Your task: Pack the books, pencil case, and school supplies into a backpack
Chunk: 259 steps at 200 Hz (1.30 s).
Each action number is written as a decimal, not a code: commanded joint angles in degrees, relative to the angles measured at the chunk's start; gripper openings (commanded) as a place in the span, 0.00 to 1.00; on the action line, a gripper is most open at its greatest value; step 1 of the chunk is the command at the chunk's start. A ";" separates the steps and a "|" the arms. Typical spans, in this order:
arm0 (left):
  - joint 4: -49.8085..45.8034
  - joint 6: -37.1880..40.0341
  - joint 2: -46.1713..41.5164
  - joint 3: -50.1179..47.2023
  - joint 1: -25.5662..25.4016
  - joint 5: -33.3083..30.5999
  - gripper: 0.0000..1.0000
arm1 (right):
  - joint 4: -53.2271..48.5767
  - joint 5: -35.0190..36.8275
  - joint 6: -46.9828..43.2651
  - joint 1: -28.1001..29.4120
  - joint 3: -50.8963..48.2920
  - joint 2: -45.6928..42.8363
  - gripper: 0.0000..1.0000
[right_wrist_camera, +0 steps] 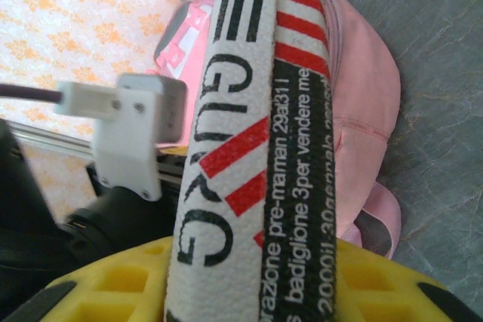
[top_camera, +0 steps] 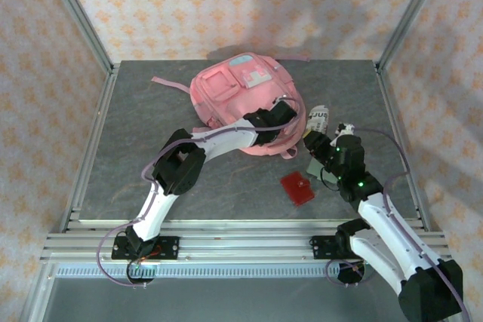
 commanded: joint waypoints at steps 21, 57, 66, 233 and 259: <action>-5.61 -1.89 -10.20 11.10 5.81 3.06 0.00 | 10.85 -9.89 0.10 -0.27 -0.45 6.72 0.32; -7.19 -2.49 -12.05 15.57 8.40 5.26 0.00 | 17.12 -18.05 -2.39 1.93 5.24 19.11 0.31; -7.21 -2.74 -12.29 15.84 8.83 5.76 0.00 | 18.50 -20.10 -3.03 2.71 7.49 22.52 0.31; -6.33 -7.38 -14.63 13.26 9.65 10.84 0.00 | 0.62 -24.78 -4.76 8.38 57.60 74.29 0.65; -5.42 -7.77 -15.80 10.95 9.65 11.29 0.00 | 1.02 -20.93 -3.75 7.71 50.67 67.67 0.67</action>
